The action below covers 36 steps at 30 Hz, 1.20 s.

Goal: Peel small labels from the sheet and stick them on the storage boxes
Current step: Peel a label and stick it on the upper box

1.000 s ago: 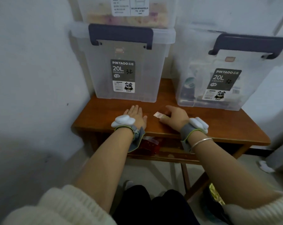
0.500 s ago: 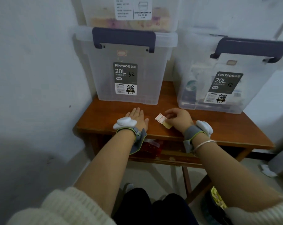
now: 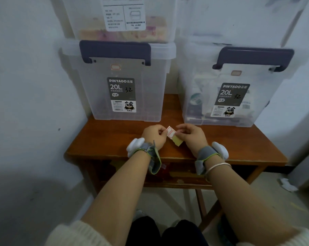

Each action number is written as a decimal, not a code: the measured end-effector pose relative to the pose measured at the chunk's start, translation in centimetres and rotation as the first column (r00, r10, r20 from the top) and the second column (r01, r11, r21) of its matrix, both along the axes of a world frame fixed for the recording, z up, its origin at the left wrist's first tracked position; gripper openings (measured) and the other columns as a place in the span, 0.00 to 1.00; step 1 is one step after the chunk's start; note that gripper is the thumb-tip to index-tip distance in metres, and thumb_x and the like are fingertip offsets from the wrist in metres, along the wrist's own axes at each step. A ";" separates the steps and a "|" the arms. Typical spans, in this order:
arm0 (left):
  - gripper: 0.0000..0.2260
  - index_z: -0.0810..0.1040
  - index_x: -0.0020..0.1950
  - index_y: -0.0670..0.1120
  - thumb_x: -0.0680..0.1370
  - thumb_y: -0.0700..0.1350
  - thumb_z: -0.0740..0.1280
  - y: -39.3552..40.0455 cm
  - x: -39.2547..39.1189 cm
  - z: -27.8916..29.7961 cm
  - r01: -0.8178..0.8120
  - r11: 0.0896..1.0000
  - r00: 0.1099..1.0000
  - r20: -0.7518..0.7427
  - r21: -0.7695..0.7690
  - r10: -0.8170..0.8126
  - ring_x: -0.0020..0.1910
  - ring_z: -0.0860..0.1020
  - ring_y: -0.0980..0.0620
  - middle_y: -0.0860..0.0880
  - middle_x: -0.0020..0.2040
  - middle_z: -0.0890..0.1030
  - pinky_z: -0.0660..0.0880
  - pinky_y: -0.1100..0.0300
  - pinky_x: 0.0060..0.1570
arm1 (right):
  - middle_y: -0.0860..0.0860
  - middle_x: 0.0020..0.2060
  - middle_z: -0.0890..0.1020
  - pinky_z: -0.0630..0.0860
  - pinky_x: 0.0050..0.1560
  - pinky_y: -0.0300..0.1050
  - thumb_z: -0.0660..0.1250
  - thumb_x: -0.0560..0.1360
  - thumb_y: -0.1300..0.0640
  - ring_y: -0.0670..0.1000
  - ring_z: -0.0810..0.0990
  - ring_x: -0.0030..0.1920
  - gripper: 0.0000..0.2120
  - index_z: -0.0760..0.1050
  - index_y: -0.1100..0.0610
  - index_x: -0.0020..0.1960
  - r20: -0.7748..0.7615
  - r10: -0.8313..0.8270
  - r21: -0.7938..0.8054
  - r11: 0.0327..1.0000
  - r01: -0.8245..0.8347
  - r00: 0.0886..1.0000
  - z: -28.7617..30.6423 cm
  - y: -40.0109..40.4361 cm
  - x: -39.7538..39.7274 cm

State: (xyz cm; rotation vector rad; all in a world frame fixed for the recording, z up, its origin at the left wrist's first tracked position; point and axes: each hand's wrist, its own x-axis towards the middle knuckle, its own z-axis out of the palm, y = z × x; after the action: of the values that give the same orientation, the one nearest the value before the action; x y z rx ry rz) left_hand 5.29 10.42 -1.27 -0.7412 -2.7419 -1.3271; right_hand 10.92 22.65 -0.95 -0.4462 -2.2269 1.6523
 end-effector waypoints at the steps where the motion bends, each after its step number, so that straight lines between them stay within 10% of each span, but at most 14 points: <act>1: 0.08 0.81 0.44 0.39 0.76 0.41 0.64 -0.1 -0.2 0.0 0.008 0.999 1.000 0.010 0.034 -0.008 0.42 0.78 0.45 0.40 0.45 0.84 0.66 0.63 0.38 | 0.47 0.33 0.75 0.73 0.33 0.26 0.65 0.71 0.67 0.43 0.74 0.35 0.12 0.73 0.63 0.54 0.001 0.003 0.033 0.999 -0.003 1.000 0.0 0.0 -0.1; 15: 0.16 0.68 0.30 0.45 0.78 0.42 0.60 0.1 -0.5 -0.5 0.050 0.999 0.999 0.002 -0.010 -0.050 0.29 0.65 0.49 0.51 0.27 0.67 0.57 0.60 0.28 | 0.50 0.31 0.76 0.73 0.47 0.48 0.65 0.69 0.70 0.49 0.75 0.35 0.14 0.71 0.52 0.45 -0.057 0.111 0.011 0.994 -0.110 0.992 -0.2 0.2 0.3; 36: 0.19 0.60 0.28 0.51 0.80 0.43 0.57 0.1 -0.3 -0.2 0.032 0.993 0.999 -0.015 -0.116 -0.034 0.27 0.61 0.53 0.50 0.27 0.63 0.57 0.59 0.30 | 0.49 0.33 0.75 0.72 0.40 0.38 0.65 0.70 0.68 0.45 0.72 0.34 0.04 0.77 0.62 0.44 -0.044 0.102 0.149 0.984 -0.095 0.994 -0.7 -0.2 0.2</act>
State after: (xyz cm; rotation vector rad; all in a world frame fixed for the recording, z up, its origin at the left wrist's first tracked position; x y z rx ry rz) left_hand 5.02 10.48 -1.44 -0.8042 -2.8253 -1.1699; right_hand 11.14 22.46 -1.65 -0.2568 -2.3463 1.5146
